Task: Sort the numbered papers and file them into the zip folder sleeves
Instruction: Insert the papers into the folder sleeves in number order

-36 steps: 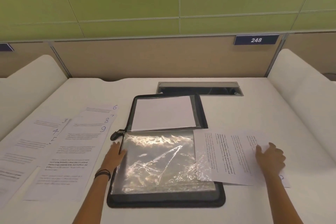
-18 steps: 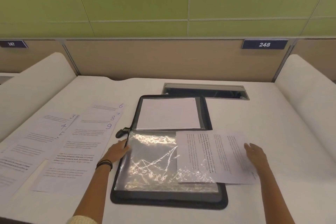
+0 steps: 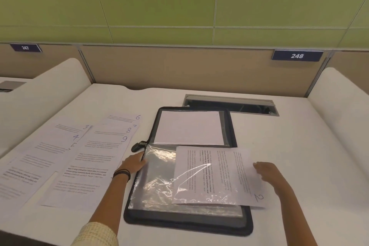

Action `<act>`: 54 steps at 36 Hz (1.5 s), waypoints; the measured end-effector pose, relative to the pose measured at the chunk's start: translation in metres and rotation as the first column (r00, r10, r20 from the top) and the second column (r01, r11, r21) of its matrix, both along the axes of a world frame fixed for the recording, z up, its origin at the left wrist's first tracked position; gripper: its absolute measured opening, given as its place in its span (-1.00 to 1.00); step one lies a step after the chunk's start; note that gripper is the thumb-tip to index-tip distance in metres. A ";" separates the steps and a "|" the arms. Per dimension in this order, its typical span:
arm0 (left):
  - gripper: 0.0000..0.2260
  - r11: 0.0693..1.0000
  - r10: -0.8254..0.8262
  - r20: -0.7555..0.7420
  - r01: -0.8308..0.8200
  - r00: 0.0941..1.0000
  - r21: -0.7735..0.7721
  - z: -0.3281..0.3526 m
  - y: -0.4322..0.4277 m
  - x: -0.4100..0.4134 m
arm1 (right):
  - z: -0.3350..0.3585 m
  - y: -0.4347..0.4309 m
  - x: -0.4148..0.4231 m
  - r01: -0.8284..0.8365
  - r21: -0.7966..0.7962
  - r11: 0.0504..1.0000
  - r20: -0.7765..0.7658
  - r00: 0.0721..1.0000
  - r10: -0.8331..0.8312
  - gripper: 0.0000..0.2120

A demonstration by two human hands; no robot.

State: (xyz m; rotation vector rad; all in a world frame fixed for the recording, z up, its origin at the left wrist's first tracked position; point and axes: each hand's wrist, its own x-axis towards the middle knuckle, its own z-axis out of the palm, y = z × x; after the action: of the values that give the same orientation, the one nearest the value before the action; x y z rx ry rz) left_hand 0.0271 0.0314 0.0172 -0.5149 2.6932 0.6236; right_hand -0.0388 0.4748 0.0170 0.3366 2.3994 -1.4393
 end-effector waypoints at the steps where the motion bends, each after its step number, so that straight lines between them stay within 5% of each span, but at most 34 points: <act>1: -0.60 1.000 0.001 -0.004 -0.001 1.000 -0.001 -0.001 0.001 0.000 | -0.001 0.000 0.000 0.003 0.017 1.000 0.007 1.000 -0.003 -0.82; 9: -0.58 0.999 0.002 -0.015 -0.003 1.000 -0.036 -0.009 -0.006 0.000 | -0.001 -0.003 0.006 0.043 -0.018 0.999 0.007 0.999 -0.043 -0.66; 16: -0.58 0.995 0.043 0.009 -0.042 0.999 -0.095 -0.021 -0.021 0.001 | 0.005 -0.019 0.008 0.030 -0.063 0.998 -0.093 0.995 -0.036 -0.84; 22: -0.57 0.990 0.083 -0.041 -0.087 0.996 -0.110 -0.029 -0.022 0.002 | 0.004 -0.042 0.006 -0.108 -0.084 0.991 -0.046 0.994 0.104 -0.82; 29: -0.54 0.955 0.013 0.006 -0.011 1.000 -0.297 -0.025 -0.007 -0.001 | 0.007 -0.071 0.014 -0.095 -0.140 0.986 0.033 0.994 0.101 -0.89; 35: -0.57 0.953 -0.003 0.006 0.004 1.000 -0.302 -0.026 -0.009 -0.002 | 0.005 -0.074 0.015 -0.105 -0.143 0.984 0.085 0.989 0.117 -0.53; 39: -0.60 0.959 -0.015 -0.011 0.011 1.000 -0.284 -0.027 -0.011 -0.001 | 0.006 -0.073 0.018 -0.124 -0.133 0.983 0.118 0.983 0.140 -0.49; 54: -0.57 0.977 -0.038 -0.004 0.036 0.999 -0.209 -0.023 -0.005 0.006 | 0.026 -0.077 0.026 -0.079 -0.111 0.991 0.084 0.993 0.089 -0.88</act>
State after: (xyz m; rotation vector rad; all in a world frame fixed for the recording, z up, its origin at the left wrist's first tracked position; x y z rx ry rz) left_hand 0.0335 0.0264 -0.0054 -0.5136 2.7848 0.3344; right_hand -0.0123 0.3982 0.0430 0.2642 2.2295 -1.4768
